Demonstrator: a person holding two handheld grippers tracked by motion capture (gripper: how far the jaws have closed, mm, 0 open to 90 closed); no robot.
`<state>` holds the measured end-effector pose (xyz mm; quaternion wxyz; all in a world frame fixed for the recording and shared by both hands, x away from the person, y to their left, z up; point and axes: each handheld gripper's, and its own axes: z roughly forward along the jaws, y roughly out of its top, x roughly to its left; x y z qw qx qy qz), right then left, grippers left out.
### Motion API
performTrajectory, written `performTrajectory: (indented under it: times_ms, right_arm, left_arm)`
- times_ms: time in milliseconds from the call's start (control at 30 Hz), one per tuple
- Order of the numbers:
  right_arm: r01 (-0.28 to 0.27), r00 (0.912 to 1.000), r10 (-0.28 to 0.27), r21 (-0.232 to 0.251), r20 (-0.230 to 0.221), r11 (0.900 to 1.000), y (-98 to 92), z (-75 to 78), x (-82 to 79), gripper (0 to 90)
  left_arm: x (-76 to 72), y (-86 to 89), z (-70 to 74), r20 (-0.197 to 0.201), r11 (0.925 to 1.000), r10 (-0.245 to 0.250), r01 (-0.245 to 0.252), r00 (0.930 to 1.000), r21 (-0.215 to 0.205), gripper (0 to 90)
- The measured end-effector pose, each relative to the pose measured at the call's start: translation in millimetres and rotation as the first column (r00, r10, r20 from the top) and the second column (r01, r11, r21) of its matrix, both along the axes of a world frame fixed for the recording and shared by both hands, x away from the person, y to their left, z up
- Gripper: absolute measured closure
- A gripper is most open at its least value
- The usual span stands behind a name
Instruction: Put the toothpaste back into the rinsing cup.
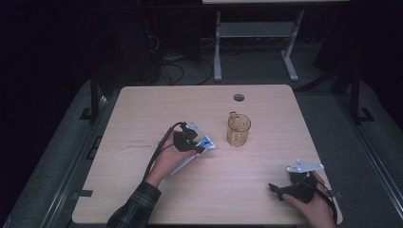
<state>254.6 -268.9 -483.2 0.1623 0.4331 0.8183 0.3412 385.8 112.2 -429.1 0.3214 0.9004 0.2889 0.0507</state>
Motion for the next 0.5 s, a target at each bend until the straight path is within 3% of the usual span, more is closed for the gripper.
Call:
performTrajectory:
  times_ms: [200,500]
  right_arm:
    - [0.0,1.0,0.0,0.0,0.0,1.0,0.0,0.0,0.0,0.0]
    - [0.0,1.0,0.0,0.0,0.0,1.0,0.0,-0.1,0.0,0.0]
  left_arm:
    - [-3.7,5.8,9.7,0.021,0.9985,-0.012,0.014,0.9997,-0.053,74.5]
    - [-9.4,16.1,25.6,0.056,0.9884,-0.023,0.031,0.9982,-0.149,75.0]
